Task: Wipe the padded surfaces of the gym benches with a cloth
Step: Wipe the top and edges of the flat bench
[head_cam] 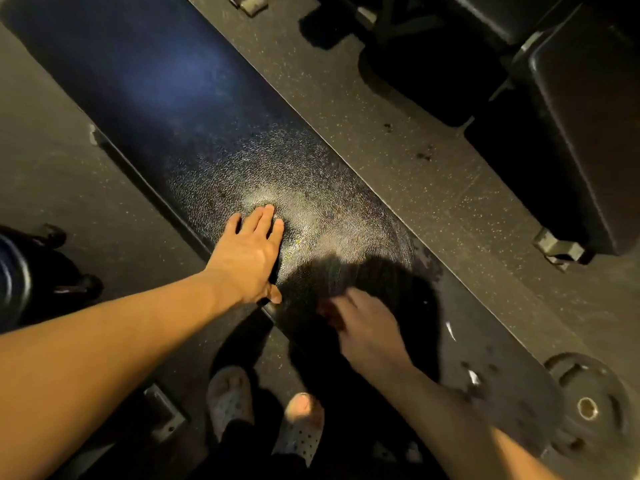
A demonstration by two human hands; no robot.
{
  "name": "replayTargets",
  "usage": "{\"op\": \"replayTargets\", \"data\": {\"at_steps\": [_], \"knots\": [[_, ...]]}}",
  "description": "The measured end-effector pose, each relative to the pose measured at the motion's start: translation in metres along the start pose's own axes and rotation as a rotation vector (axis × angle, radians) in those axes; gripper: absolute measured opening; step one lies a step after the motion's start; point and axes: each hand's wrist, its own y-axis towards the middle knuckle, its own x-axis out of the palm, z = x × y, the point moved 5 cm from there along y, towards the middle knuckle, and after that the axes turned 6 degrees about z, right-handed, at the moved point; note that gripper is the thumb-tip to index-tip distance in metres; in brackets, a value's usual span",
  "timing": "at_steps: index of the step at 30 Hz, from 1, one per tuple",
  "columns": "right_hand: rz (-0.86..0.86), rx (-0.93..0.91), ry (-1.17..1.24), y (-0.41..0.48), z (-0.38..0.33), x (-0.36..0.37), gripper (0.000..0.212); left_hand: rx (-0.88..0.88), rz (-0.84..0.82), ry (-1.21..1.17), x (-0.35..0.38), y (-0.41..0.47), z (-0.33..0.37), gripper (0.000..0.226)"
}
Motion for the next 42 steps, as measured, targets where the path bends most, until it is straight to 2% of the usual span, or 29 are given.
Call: {"op": "replayTargets", "data": {"at_steps": [2,5,7,9,11,14,16,17,19,21,22,24,26,29,31,32,33,34,36,38,40,42], "knots": [[0.055,0.074,-0.076,-0.006,0.042,-0.020,0.034,-0.001,0.011,-0.019,0.002,0.001,0.000,0.144],[0.255,0.338,-0.087,0.040,0.080,-0.048,0.011,0.002,0.049,-0.059,0.005,0.001,-0.002,0.145],[0.384,0.475,-0.081,0.088,0.073,-0.051,0.014,0.016,0.057,-0.068,0.007,0.001,-0.005,0.143],[0.377,0.547,-0.072,0.118,0.049,-0.043,0.022,0.020,0.060,-0.064,0.009,0.002,-0.005,0.143],[0.215,0.448,-0.017,0.118,0.007,-0.023,0.027,0.004,0.058,-0.066,0.010,0.003,-0.006,0.143],[0.020,-0.004,0.003,0.038,-0.048,0.010,0.033,-0.001,0.071,-0.060,0.007,-0.001,-0.006,0.142],[-0.040,-0.158,-0.030,-0.016,-0.023,0.008,0.038,-0.001,0.070,-0.066,0.005,-0.005,-0.005,0.141],[0.017,-0.144,-0.040,-0.029,0.003,-0.002,0.040,-0.008,0.070,-0.079,0.005,-0.007,-0.005,0.142],[0.206,0.057,-0.092,-0.029,0.067,-0.031,0.039,-0.020,0.081,-0.106,0.005,-0.008,-0.005,0.143],[0.371,0.281,-0.167,-0.009,0.115,-0.055,0.026,-0.031,0.098,-0.130,0.007,-0.008,-0.003,0.145],[0.419,0.346,-0.179,0.005,0.120,-0.058,0.019,-0.036,0.107,-0.130,0.008,-0.007,-0.003,0.146],[0.478,0.349,-0.147,0.037,0.097,-0.049,0.022,-0.037,0.133,-0.121,0.009,-0.006,-0.002,0.145],[0.433,0.235,-0.096,0.054,0.048,-0.028,0.026,-0.057,0.157,-0.132,0.010,-0.013,0.002,0.140],[0.299,-0.094,-0.121,0.023,-0.014,0.007,0.022,-0.120,0.289,-0.070,0.010,-0.031,0.011,0.119],[0.243,-0.367,-0.122,-0.033,-0.024,0.017,0.024,-0.154,0.440,-0.066,0.018,-0.051,0.022,0.098],[0.234,-0.428,-0.107,-0.058,-0.008,0.016,0.025,-0.160,0.511,-0.098,0.024,-0.062,0.030,0.093],[0.245,-0.400,-0.105,-0.073,0.017,0.008,0.027,-0.160,0.568,-0.150,0.029,-0.071,0.039,0.096],[0.260,-0.288,-0.123,-0.076,0.048,-0.004,0.029,-0.158,0.600,-0.215,0.035,-0.080,0.051,0.103],[0.320,0.003,-0.191,-0.060,0.118,-0.037,0.025,-0.133,0.590,-0.251,0.047,-0.091,0.077,0.118],[0.420,0.205,-0.182,-0.036,0.163,-0.070,0.015,-0.117,0.518,-0.166,0.057,-0.094,0.098,0.137],[0.495,0.225,-0.167,-0.019,0.152,-0.071,0.009,-0.154,0.455,-0.160,0.067,-0.093,0.105,0.149],[0.504,0.182,-0.127,-0.009,0.113,-0.048,0.015,-0.189,0.442,-0.186,0.071,-0.091,0.106,0.151]]}}
